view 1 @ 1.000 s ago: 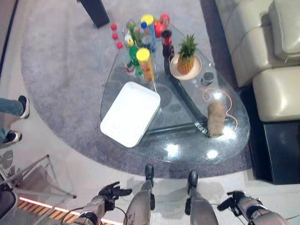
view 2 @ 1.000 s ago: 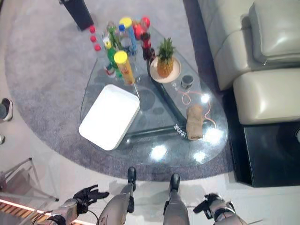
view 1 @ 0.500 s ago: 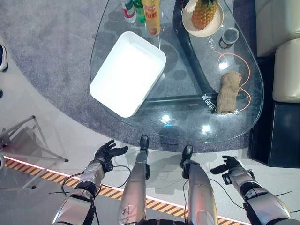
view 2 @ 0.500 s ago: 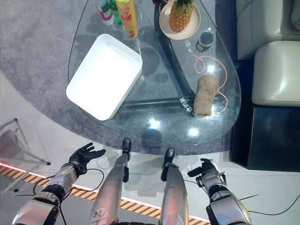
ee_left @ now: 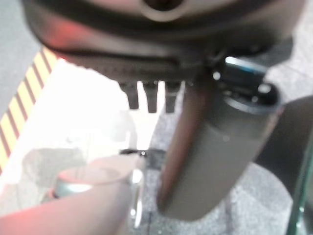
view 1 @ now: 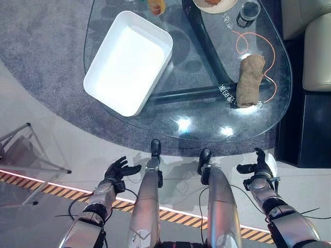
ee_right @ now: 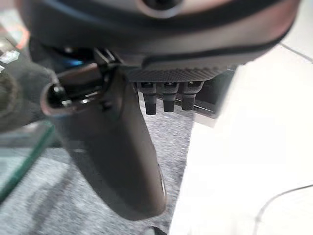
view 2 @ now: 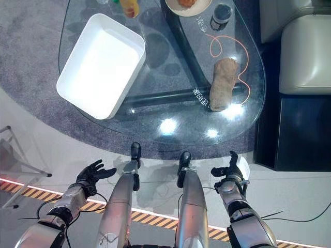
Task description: Wipe the table with a cloth and put it in the basket.
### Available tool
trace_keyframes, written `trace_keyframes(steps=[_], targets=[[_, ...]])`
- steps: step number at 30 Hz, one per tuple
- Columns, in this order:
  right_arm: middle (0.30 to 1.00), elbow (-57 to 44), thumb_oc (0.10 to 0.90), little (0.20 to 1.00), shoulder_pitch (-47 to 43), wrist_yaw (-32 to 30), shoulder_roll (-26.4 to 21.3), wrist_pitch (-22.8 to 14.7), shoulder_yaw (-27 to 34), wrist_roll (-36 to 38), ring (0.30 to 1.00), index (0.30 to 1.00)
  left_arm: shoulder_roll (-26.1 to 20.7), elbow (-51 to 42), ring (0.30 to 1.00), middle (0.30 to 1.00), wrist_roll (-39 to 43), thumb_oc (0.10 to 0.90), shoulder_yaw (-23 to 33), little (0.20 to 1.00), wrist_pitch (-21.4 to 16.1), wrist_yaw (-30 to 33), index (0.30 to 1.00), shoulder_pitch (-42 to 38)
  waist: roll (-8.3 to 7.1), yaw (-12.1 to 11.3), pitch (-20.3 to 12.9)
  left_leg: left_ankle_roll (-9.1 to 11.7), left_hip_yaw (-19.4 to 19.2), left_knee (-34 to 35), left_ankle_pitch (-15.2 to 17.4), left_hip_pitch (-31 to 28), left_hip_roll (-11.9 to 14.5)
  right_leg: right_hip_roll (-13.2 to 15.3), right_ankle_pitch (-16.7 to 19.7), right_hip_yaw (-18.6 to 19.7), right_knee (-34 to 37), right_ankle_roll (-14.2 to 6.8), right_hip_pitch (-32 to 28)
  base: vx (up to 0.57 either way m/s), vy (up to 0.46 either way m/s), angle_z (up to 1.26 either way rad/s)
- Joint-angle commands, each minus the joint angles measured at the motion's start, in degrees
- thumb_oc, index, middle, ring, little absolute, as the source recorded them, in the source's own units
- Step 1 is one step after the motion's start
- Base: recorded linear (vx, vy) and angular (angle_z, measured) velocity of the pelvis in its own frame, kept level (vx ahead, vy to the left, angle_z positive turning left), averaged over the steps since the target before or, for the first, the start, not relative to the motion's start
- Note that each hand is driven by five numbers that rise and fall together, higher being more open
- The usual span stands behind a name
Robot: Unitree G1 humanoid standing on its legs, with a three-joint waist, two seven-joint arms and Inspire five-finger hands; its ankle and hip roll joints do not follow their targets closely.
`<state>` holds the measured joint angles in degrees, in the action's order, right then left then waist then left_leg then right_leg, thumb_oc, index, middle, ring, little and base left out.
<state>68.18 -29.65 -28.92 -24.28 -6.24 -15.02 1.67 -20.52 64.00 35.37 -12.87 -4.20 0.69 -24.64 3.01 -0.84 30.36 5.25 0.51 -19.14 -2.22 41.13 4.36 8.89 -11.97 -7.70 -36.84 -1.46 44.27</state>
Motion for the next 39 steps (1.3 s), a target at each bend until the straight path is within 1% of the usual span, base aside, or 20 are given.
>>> trace_keyframes(steps=[1,5,8,11,12,13,14,16,17,18,19,20,22,23,28,31,32,35,37,39], targets=[[0.900,-0.9,0.800,0.900,1.7,-3.9,-2.4,-1.6,1.0,-0.5,0.900,0.900,-0.1,0.8,0.900,0.900,0.7,0.800,0.8,0.900,-2.0,0.0,0.900,3.0,0.18,0.2,-0.6,-3.3,0.1,-11.0,6.0,2.1,-3.7,-2.4,5.8,1.8,3.7,-1.3,-0.7,0.00,0.000,0.00],[0.900,-0.7,0.800,0.900,1.2,-4.0,-2.7,-1.9,0.7,0.4,0.900,0.900,-0.4,0.9,0.900,0.900,0.4,0.800,0.6,0.900,-1.7,-0.3,0.900,2.9,0.26,0.2,-0.6,-3.2,-0.1,-11.1,6.1,2.4,-3.8,-2.2,5.9,1.7,3.7,-1.2,-0.3,0.00,0.000,0.00],[0.900,-0.1,0.800,0.900,1.0,-4.8,-3.0,-0.5,1.3,2.0,0.900,0.900,-0.5,1.4,0.900,0.900,0.7,0.800,0.6,0.900,-1.8,-0.5,0.900,2.9,0.25,0.2,-0.6,-3.1,-0.1,-10.9,6.0,2.5,-3.7,-2.4,5.9,1.8,3.9,-1.2,-0.2,0.00,0.000,0.00],[0.900,1.7,0.800,0.900,1.1,-7.1,-3.6,1.5,3.4,7.3,0.900,0.900,-0.7,2.0,0.900,0.900,0.7,0.800,0.7,0.900,-2.4,-1.1,0.900,3.3,0.25,0.1,-0.6,-3.0,-0.1,-10.7,5.9,2.6,-3.4,-2.5,6.0,1.8,4.1,-1.2,-0.2,0.01,-0.001,0.00],[0.900,2.9,0.800,0.900,1.4,-8.1,-4.1,1.5,5.1,9.6,0.900,0.900,-0.7,2.0,0.900,0.900,0.7,0.800,0.7,0.900,-2.6,-1.3,0.900,3.5,0.23,0.1,-0.6,-3.0,-0.3,-10.2,5.7,2.3,-3.3,-2.6,6.1,1.8,4.6,-1.2,-0.4,0.05,-0.007,-0.01],[0.900,4.2,0.800,0.900,1.8,-9.7,-4.7,1.1,7.3,14.0,0.900,0.900,-0.7,2.0,0.900,0.900,0.6,0.800,0.6,0.900,-2.7,-1.3,0.900,3.7,0.25,0.1,-0.6,-3.1,-0.3,-10.1,5.8,2.3,-3.3,-2.7,6.2,1.8,4.8,-1.3,-0.5,0.04,-0.008,0.00],[0.900,4.5,0.800,0.900,1.9,-10.1,-5.0,0.9,7.9,15.2,0.900,0.900,-0.7,1.9,0.900,0.900,0.5,0.800,0.6,0.900,-2.7,-1.3,0.900,3.8,0.27,0.0,-0.6,-3.1,-0.3,-10.1,5.8,2.3,-3.3,-2.7,6.2,1.7,4.7,-1.3,-0.4,0.04,-0.015,0.00],[0.900,5.7,0.800,0.900,2.1,-12.2,-6.2,-1.1,11.3,20.1,0.900,0.900,-0.8,2.1,0.900,0.900,0.1,0.800,0.5,0.900,-2.9,-1.6,0.900,4.2,0.31,-0.1,-0.6,-3.2,-0.1,-10.3,6.1,2.2,-3.2,-2.7,6.2,1.7,4.5,-1.4,-0.6,0.04,-0.022,0.01],[0.900,5.7,0.800,0.900,2.1,-12.2,-6.2,-1.1,11.3,20.1,0.900,0.900,-0.8,2.1,0.900,0.900,0.1,0.800,0.5,0.900,-2.9,-1.6,0.900,4.2,0.31,-0.1,-0.6,-3.2,-0.1,-10.3,6.1,2.2,-3.2,-2.7,6.2,1.7,4.5,-1.4,-0.6,0.04,-0.021,0.01],[0.900,6.1,0.800,0.900,2.1,-13.0,-6.7,-2.4,12.6,21.6,0.900,0.900,-0.9,2.3,0.900,0.900,0.0,0.800,0.5,0.900,-2.9,-1.6,0.900,4.2,0.29,-0.1,-0.6,-3.2,-0.1,-10.4,6.2,2.2,-3.1,-2.7,6.2,1.7,4.4,-1.5,-0.6,0.04,-0.024,0.01],[0.900,6.1,0.800,0.900,1.5,-15.7,-7.9,-5.9,15.3,25.0,0.900,0.900,-1.0,2.9,0.900,0.900,0.1,0.800,0.2,0.900,-3.2,-2.0,0.900,4.1,0.26,-0.2,-0.6,-3.2,-0.2,-10.6,6.3,2.3,-3.0,-2.6,6.3,1.7,4.4,-1.7,-0.6,0.05,-0.028,0.00],[0.900,5.8,0.800,0.900,1.3,-16.2,-8.1,-6.1,16.0,25.8,0.900,0.900,-1.0,3.0,0.900,0.900,0.1,0.800,0.0,0.900,-3.3,-2.0,0.900,4.1,0.23,-0.3,-0.6,-3.3,-0.2,-10.5,6.4,2.2,-3.0,-2.6,6.4,1.7,4.4,-1.8,-0.6,0.05,-0.029,0.00],[0.900,4.9,0.800,0.900,0.5,-18.4,-9.0,-10.2,18.1,29.7,0.900,0.900,-1.3,3.1,0.900,0.900,0.0,0.800,-0.1,0.900,-3.2,-2.2,0.900,3.9,0.10,-0.3,-0.6,-3.3,-0.2,-10.3,6.4,1.8,-3.1,-2.6,6.6,1.6,4.8,-1.9,-0.9,0.02,-0.013,0.00],[0.900,4.9,0.800,0.900,0.6,-18.4,-9.0,-10.2,18.1,29.8,0.900,0.900,-1.3,3.1,0.900,0.900,0.0,0.800,-0.1,0.900,-3.2,-2.2,0.900,3.9,0.10,-0.3,-0.6,-3.3,-0.2,-10.3,6.4,1.8,-3.1,-2.6,6.6,1.6,4.8,-1.9,-0.9,0.00,0.000,0.00],[0.900,-1.4,0.800,0.900,-2.4,-22.7,-10.6,-16.1,19.4,30.3,0.900,0.900,-1.5,2.0,0.900,0.900,0.6,0.800,-0.8,0.900,-2.3,-1.4,0.900,3.6,0.12,-0.2,-0.6,-3.3,-0.3,-9.5,6.2,1.7,-3.2,-2.6,7.1,1.3,5.7,-2.0,-1.0,0.00,0.000,0.00],[0.900,-3.5,0.800,0.900,-3.4,-24.0,-11.0,-16.9,19.1,30.3,0.900,0.900,-1.5,1.7,0.900,0.900,0.9,0.800,-1.1,0.900,-2.1,-1.1,0.900,3.7,0.14,-0.3,-0.6,-3.3,-0.3,-9.4,6.2,1.7,-3.2,-2.5,7.2,1.2,5.9,-2.0,-1.1,0.00,0.000,0.00],[0.900,-8.4,0.800,0.900,-4.4,-26.2,-11.3,-20.3,18.4,28.5,0.900,0.900,-1.5,0.8,0.900,0.900,1.0,0.800,-1.5,0.900,-1.9,-0.5,0.900,4.1,0.19,-0.2,-0.6,-3.2,-0.3,-9.2,6.2,1.7,-3.3,-2.5,7.3,1.0,6.1,-2.0,-1.0,0.00,0.000,0.00],[0.900,-18.6,0.800,0.900,-4.6,-29.8,-10.9,-22.1,16.4,24.1,0.900,0.900,-1.7,-0.7,0.900,0.900,1.2,0.800,-1.7,0.900,-1.9,0.0,0.900,5.0,0.02,0.2,-0.6,-3.2,-0.5,-8.7,5.9,1.8,-3.4,-2.5,7.6,1.1,6.7,-2.0,-0.8,0.00,0.007,-0.02],[0.900,-21.8,0.800,0.900,-4.6,-31.2,-10.9,-21.5,15.6,22.7,0.900,0.900,-1.8,-1.2,0.900,0.900,1.4,0.800,-1.7,0.900,-1.9,0.1,0.900,5.3,-0.01,0.3,-0.6,-3.2,-0.5,-8.6,5.8,1.8,-3.4,-2.5,7.7,1.1,6.9,-1.9,-0.8,0.00,0.000,0.00],[0.900,-30.9,0.800,0.900,-5.1,-33.7,-11.2,-20.7,14.7,17.5,0.900,0.900,-1.8,-2.7,0.900,0.900,1.7,0.800,-1.6,0.900,-1.8,0.6,0.900,5.9,-0.06,0.6,-0.6,-3.2,-0.7,-7.9,5.6,1.6,-3.5,-2.6,7.7,1.1,7.5,-1.9,-0.9,-0.01,0.036,0.00]])
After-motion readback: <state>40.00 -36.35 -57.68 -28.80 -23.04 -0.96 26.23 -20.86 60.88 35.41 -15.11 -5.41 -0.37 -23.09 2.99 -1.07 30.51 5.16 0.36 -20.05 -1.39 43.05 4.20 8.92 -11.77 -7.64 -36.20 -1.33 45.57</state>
